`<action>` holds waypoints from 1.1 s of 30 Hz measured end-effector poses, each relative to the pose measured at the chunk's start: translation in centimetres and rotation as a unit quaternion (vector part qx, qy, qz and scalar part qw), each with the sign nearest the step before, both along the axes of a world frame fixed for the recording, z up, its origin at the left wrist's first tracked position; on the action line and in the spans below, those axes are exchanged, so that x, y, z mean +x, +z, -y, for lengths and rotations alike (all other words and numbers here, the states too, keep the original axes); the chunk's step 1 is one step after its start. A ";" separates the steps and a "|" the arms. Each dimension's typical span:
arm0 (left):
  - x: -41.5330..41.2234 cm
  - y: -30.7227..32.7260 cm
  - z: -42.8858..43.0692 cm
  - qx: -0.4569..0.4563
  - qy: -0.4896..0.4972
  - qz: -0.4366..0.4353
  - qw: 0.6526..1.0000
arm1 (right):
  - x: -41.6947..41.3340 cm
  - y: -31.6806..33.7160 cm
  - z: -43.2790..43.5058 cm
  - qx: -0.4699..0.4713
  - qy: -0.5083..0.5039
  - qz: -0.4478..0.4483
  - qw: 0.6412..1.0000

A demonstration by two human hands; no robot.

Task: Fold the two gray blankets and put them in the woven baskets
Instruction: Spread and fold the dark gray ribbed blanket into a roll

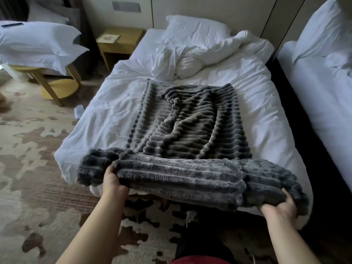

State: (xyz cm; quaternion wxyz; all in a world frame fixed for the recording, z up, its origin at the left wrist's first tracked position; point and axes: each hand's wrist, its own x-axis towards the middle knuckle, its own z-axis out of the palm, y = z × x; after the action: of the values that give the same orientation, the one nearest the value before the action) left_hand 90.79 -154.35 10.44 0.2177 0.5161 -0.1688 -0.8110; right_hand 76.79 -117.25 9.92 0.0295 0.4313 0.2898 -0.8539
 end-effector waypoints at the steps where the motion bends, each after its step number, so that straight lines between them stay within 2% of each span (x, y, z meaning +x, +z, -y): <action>1: -1.2 0.1 0.4 -0.003 -0.004 0.001 1.000 | -1.0 -0.1 0.2 0.003 -0.001 0.006 1.000; 6: -8.2 1.0 3.0 0.022 -0.052 0.048 0.997 | -8.0 1.1 2.4 -0.022 0.011 0.018 1.000; 9: -13.5 0.9 5.1 -0.011 -0.010 -0.022 1.000 | -13.8 0.8 4.2 -0.013 0.039 0.029 0.999; 12: -18.9 -1.0 8.2 -0.068 0.003 -0.031 0.997 | -20.3 -0.5 6.9 -0.065 0.040 -0.038 0.996; 13: -20.6 -2.3 9.3 -0.103 -0.032 -0.010 0.994 | -22.5 -1.7 8.0 -0.037 0.063 -0.042 0.996; 14: -22.4 -3.6 10.4 -0.137 -0.085 0.009 0.987 | -24.7 -3.2 9.0 0.049 0.117 -0.027 0.992; 15: -24.3 -5.2 11.3 -0.175 -0.136 0.043 0.974 | -26.6 -4.9 10.1 0.185 0.202 -0.002 0.962; 16: -26.2 -6.5 11.5 -0.189 -0.174 0.081 0.963 | -28.1 -6.9 11.1 0.336 0.311 0.013 0.889; 17: -27.8 -8.1 11.5 -0.202 -0.213 0.130 0.947 | -29.0 -8.9 11.9 0.459 0.425 0.017 0.780; 18: -29.2 -9.6 11.2 -0.204 -0.256 0.178 0.928 | -29.8 -10.9 12.4 0.534 0.527 0.016 0.661; 19: -30.3 -11.0 10.8 -0.207 -0.307 0.219 0.902 | -30.4 -12.8 12.7 0.571 0.605 0.017 0.554; 20: -31.2 -12.1 10.3 -0.203 -0.358 0.249 0.877 | -30.8 -14.4 12.8 0.573 0.659 0.030 0.487; 21: -31.7 -13.1 9.8 -0.197 -0.404 0.270 0.851 | -31.0 -15.4 13.0 0.558 0.695 0.054 0.450; 23: -32.6 -14.1 9.0 -0.196 -0.456 0.312 0.810 | -31.8 -16.4 13.4 0.536 0.725 0.093 0.423; 27: -34.2 -14.1 9.3 -0.263 -0.523 0.402 0.704 | -34.0 -15.8 15.7 0.527 0.727 0.143 0.417; 30: -35.5 -13.7 11.6 -0.303 -0.498 0.450 0.676 | -35.7 -15.2 18.7 0.589 0.673 0.173 0.412; 33: -37.5 -13.0 14.5 -0.325 -0.463 0.461 0.684 | -37.2 -14.1 21.9 0.643 0.624 0.172 0.409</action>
State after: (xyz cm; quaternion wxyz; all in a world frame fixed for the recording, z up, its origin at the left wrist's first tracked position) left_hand 53.28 -168.82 -2.59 -0.1372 0.5779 -0.7182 -0.3625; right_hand 39.58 -139.10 -4.18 0.3175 0.1607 0.9319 -0.0701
